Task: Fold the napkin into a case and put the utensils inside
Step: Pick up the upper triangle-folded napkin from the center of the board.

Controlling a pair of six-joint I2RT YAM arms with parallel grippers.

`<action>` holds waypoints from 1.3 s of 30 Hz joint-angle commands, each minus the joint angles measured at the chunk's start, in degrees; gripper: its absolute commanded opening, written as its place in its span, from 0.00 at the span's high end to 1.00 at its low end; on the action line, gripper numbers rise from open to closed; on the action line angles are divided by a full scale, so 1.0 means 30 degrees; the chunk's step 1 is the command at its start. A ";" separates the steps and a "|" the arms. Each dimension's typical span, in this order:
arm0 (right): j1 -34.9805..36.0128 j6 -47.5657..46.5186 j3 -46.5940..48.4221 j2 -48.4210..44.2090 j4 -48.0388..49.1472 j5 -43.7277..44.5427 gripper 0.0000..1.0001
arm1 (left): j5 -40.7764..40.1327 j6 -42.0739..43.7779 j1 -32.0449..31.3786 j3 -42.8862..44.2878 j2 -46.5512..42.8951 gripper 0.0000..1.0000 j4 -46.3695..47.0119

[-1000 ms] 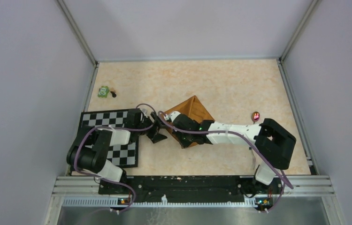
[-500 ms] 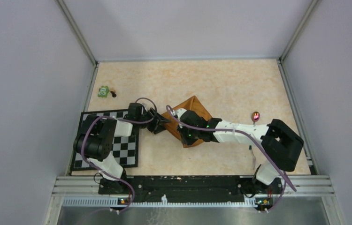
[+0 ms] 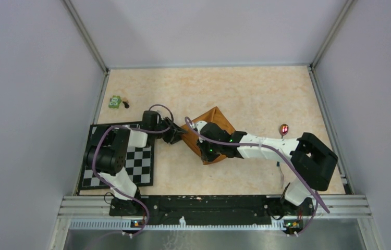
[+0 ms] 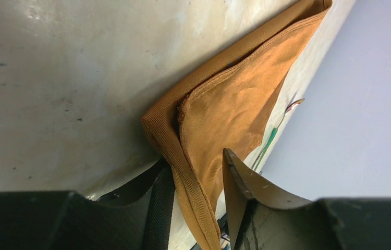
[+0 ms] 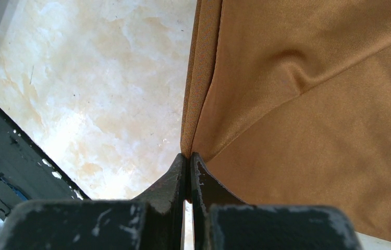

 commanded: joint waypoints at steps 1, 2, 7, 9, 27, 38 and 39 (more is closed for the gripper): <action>-0.0185 -0.0136 0.0105 -0.0834 0.0760 -0.0206 1.00 | -0.1440 0.0789 0.0314 0.0324 0.0558 0.56 -0.0787; -0.0182 -0.0175 0.0115 -0.0815 0.0773 -0.0193 1.00 | -0.1381 0.0854 0.0319 0.0466 0.0674 0.57 -0.0829; -0.0187 -0.0287 0.0206 -0.0663 0.0798 -0.0257 1.00 | -0.1748 0.1231 0.0349 0.1062 0.0910 0.60 -0.1460; -0.0183 -0.0302 0.0210 -0.0636 0.0830 -0.0286 1.00 | -0.2217 0.1407 0.0348 0.1155 0.0812 0.60 -0.1823; -0.0178 -0.0132 -0.0140 0.0124 0.1972 -0.0912 1.00 | -0.4806 0.3047 0.0495 0.2264 0.1636 0.68 -0.4246; 0.1218 0.0877 0.0195 -0.0206 0.2705 -0.2344 1.00 | -0.6022 0.3959 0.0523 0.3133 -0.3389 1.00 -0.8760; 0.1543 0.1248 0.0313 -0.0301 0.2961 -0.2724 1.00 | -0.6440 0.3957 0.0539 0.3485 -0.4342 1.00 -1.0154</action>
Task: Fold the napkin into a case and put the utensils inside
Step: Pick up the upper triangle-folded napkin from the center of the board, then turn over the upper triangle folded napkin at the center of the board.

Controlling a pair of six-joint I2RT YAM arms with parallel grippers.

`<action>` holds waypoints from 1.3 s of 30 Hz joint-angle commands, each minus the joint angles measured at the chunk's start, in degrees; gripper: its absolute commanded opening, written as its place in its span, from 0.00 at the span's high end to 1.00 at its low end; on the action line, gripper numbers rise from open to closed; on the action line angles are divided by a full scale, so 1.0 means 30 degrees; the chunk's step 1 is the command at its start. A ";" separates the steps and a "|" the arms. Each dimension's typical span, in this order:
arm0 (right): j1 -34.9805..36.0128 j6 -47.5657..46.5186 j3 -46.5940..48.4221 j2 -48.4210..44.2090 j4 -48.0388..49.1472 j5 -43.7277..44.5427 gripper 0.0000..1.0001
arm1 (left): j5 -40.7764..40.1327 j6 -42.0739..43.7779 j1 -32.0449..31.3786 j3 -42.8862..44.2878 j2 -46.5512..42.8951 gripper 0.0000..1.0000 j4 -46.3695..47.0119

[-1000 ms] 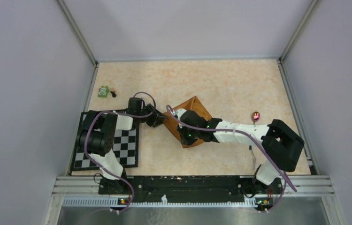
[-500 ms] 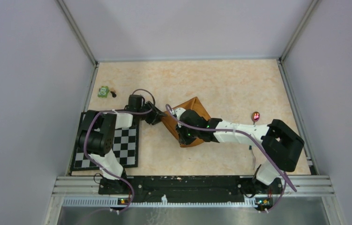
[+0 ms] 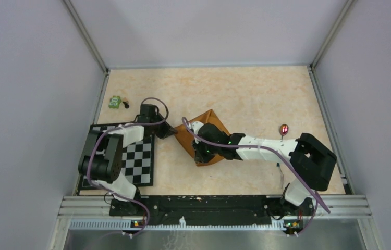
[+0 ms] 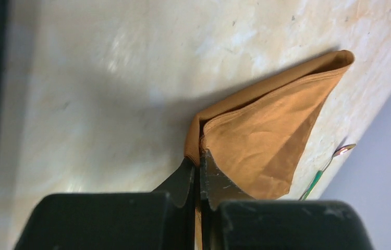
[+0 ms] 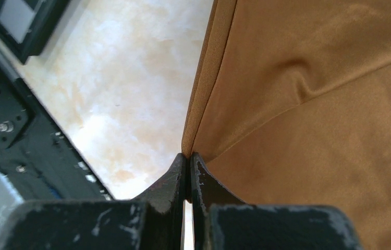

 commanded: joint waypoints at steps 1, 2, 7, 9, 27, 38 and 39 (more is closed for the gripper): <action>0.1497 0.1434 0.0503 -0.0499 0.1533 -0.1939 1.00 | -0.2677 0.0823 0.0239 0.1238 -0.4301 1.00 -0.5777; 0.1884 0.1843 0.0668 -0.0567 0.1935 -0.2313 1.00 | -0.3253 0.0871 0.0266 0.1620 -0.5360 1.00 -0.7211; 0.3219 0.4758 0.1616 -0.0607 0.6549 -0.6066 1.00 | -0.6851 0.1600 0.0270 0.4005 -1.1464 1.00 -1.2604; 0.3204 0.6646 0.1099 -0.0967 0.9496 -0.7903 1.00 | -0.8208 0.2165 0.0180 0.5734 -1.2828 1.00 -1.4222; -0.5523 1.2530 -1.3451 -0.1198 2.1299 -1.4109 1.00 | -1.3668 0.3098 -0.9776 1.6418 0.5019 1.00 -1.1964; -0.9501 0.6360 -1.2506 -0.5618 0.6934 -0.9903 0.76 | -0.8518 0.5146 -1.0303 1.7641 0.8332 0.65 -0.7623; -0.9664 0.5930 -1.1963 -0.6400 0.5163 -0.8773 0.69 | -0.7898 0.5377 -1.0284 1.7773 0.8264 0.50 -0.7804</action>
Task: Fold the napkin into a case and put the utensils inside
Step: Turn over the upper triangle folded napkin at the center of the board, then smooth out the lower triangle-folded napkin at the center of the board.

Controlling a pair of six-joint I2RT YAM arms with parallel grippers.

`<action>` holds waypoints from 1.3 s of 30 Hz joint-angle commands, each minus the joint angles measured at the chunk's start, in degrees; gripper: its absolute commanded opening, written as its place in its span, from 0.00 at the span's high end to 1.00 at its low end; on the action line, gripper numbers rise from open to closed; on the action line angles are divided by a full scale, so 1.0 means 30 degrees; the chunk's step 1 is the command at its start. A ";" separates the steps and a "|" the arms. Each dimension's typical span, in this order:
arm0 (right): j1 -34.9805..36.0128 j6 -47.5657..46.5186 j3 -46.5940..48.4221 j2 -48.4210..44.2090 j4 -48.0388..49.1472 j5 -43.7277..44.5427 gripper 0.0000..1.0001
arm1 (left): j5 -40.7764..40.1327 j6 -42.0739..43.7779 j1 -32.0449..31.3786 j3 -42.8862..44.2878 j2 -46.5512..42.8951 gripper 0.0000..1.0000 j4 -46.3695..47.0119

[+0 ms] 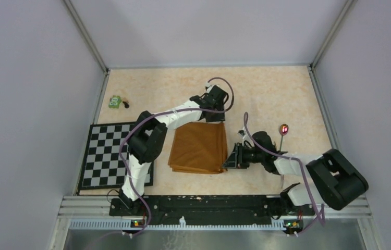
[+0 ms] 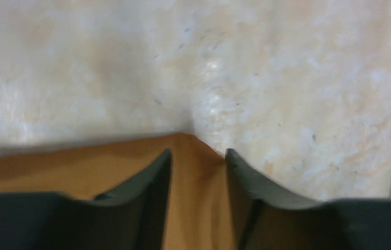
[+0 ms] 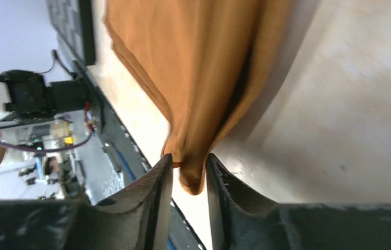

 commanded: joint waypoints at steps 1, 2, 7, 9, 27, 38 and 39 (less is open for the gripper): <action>-0.0607 -0.3108 0.1914 -0.2507 -0.9169 0.2811 0.63 | 0.2288 0.1240 0.0308 0.1226 -0.0325 0.38 0.2393; -0.0696 -0.3330 0.2392 -0.3520 -1.1145 0.3793 0.57 | 0.2845 0.1562 0.0309 0.1164 -0.0763 0.30 0.2126; -0.3270 -0.3671 0.3530 -0.5500 -1.2970 0.4537 0.47 | 0.5873 0.2880 0.0443 -0.1339 -0.4195 0.08 0.1308; -0.4502 -0.3583 0.3746 -0.4652 -1.1887 0.3821 0.47 | 0.7680 0.3003 0.0428 -0.3182 -0.5779 0.09 0.1729; -0.4703 -0.3570 0.3220 0.0190 -0.7029 -0.1631 0.65 | 0.4544 0.0932 -0.5193 -0.9045 -0.6768 0.38 0.0491; -0.2997 -0.3765 0.1994 0.0762 -0.5975 -0.2083 0.70 | 0.3664 0.0910 -0.5954 -0.7849 -0.4955 0.57 -0.0023; -0.2881 -0.3764 0.1944 0.0862 -0.5796 -0.2143 0.70 | 0.3662 0.0873 -0.6011 -0.7766 -0.4832 0.57 -0.0051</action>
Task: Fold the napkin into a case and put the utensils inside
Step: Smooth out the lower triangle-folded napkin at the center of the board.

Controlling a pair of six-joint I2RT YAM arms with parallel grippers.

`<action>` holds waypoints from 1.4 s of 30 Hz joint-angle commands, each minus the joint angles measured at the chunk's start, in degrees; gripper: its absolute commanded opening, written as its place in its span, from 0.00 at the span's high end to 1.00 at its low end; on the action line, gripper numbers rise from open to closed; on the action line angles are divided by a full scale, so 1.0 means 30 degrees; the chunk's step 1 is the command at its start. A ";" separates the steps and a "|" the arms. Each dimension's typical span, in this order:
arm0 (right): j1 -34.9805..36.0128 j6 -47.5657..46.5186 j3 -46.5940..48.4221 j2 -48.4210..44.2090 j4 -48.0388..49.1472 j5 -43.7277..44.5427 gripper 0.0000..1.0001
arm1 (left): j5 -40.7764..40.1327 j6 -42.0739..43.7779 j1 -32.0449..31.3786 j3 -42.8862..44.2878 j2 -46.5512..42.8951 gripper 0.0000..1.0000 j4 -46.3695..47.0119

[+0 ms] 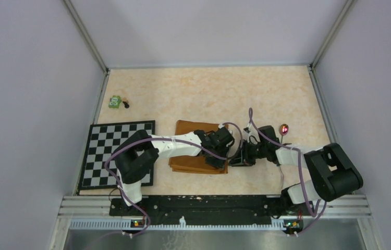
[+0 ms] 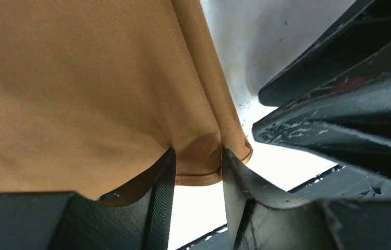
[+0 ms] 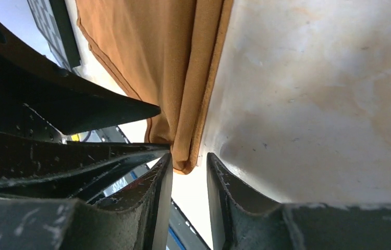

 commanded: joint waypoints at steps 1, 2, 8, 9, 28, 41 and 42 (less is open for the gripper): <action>0.0609 -0.0387 -0.0190 0.0481 0.1692 -0.0633 0.70 | -0.0531 -0.0163 -0.0332 0.0929 0.0411 0.57 -0.0230; 0.0739 -0.0389 -0.0213 0.0640 0.1784 -0.0703 0.69 | -0.0522 -0.0177 -0.0414 0.0987 0.0473 0.58 -0.0243; 0.1207 -0.0136 -0.0306 0.1350 0.2608 -0.0897 0.78 | -0.0482 -0.0319 -0.0745 0.1591 0.0725 0.85 -0.0592; 0.1261 -0.0087 -0.0356 0.1441 0.2722 -0.0944 0.80 | -0.0475 -0.0361 -0.0810 0.1666 0.0695 0.89 -0.0596; 0.1423 0.0123 -0.0583 0.1081 0.1866 0.0566 0.91 | -0.0307 -0.0778 -0.1337 0.2222 0.0906 0.75 -0.1441; 0.1494 0.0179 -0.0473 -0.2072 -0.0741 0.1294 0.52 | -0.0289 -0.1463 -0.0174 -0.0513 -0.5890 0.25 -0.1812; 0.2212 0.0275 0.0054 -0.1642 -0.1018 0.1790 0.51 | -0.0235 -0.1442 0.0250 -0.1094 -0.6577 0.23 -0.1649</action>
